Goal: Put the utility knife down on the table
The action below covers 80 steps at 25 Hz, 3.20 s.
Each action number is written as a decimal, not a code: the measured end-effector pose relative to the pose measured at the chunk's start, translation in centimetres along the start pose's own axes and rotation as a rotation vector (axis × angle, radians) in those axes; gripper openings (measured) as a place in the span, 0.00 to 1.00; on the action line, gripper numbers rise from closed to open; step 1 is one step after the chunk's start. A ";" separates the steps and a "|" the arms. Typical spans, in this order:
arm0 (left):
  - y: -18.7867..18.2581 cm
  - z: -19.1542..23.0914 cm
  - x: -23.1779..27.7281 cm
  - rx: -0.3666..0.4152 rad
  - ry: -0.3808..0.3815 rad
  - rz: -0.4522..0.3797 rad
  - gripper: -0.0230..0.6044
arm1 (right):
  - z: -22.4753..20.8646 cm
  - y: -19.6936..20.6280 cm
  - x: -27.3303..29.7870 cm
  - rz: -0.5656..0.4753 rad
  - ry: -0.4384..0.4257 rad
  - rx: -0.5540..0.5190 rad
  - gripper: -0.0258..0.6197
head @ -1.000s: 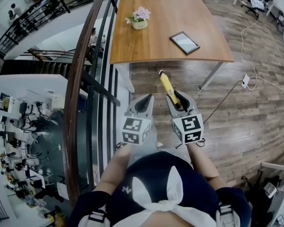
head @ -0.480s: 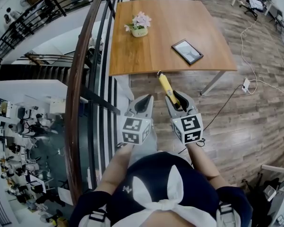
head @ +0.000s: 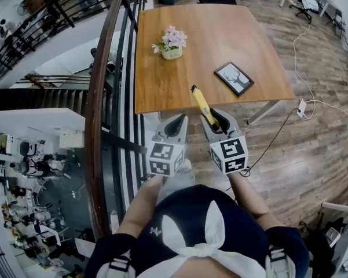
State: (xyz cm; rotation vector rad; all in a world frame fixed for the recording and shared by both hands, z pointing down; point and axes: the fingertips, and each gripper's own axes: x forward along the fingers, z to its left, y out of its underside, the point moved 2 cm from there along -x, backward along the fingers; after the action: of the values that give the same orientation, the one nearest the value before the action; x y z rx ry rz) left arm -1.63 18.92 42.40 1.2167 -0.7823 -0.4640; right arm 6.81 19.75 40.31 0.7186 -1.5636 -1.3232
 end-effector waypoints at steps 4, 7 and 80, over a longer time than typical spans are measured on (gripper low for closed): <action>-0.8 3.3 2.0 -0.002 0.001 0.000 0.07 | -0.8 -1.1 3.7 -0.004 0.010 -0.011 0.23; -1.3 5.3 3.3 -0.002 0.008 -0.001 0.07 | -1.5 -1.6 6.0 -0.007 0.020 -0.013 0.23; -7.0 26.4 20.7 -0.092 -0.103 0.079 0.07 | -11.0 -7.5 32.8 0.060 -0.119 -0.040 0.23</action>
State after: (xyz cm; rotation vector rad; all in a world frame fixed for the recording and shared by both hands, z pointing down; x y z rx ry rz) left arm -7.06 -14.78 45.34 1.0789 -0.8844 -0.4950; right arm 2.89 -15.40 42.06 0.5726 -1.6355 -1.3696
